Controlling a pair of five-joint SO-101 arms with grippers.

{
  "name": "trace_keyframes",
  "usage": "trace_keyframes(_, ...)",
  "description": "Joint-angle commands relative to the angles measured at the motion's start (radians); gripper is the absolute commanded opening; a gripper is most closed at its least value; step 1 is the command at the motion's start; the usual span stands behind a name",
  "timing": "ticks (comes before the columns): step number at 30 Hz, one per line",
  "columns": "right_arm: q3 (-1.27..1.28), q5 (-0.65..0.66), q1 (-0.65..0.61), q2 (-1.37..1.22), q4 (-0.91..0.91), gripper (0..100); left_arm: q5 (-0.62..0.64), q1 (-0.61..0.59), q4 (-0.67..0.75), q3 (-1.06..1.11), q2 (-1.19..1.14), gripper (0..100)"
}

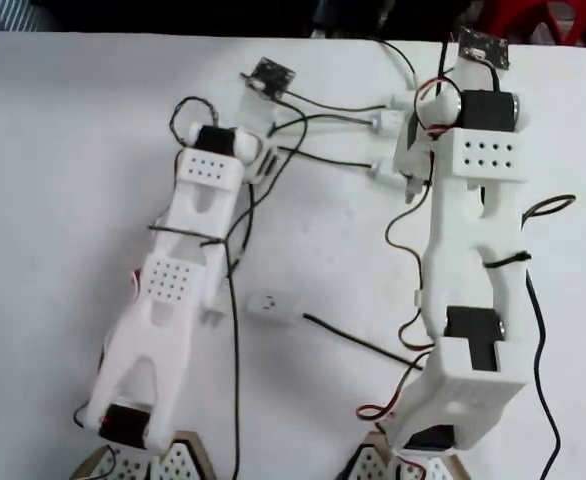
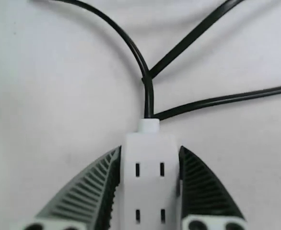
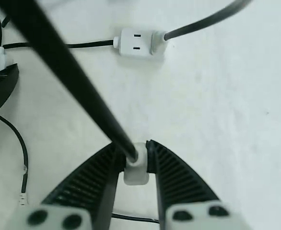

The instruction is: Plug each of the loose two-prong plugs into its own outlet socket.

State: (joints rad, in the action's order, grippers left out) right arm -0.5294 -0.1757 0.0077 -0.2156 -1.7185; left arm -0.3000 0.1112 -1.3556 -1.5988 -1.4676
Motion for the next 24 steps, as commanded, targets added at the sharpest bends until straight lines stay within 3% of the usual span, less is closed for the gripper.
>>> trace_keyframes(1,-0.009,0.011,0.008,0.058,0.012,1.7,-0.112,-0.077,-0.069,-0.046,0.01,5)
trace_keyframes(7,-0.011,0.012,0.008,0.059,0.01,1.7,-0.298,-0.076,-0.321,-0.074,0.104,11)
trace_keyframes(11,-0.012,0.012,0.007,0.061,0.008,1.7,-0.325,-0.082,-0.425,-0.074,0.211,12)
trace_keyframes(24,0.123,0.08,-0.041,0.208,0.015,1.7,-0.353,-0.182,-0.436,0.002,0.352,12)
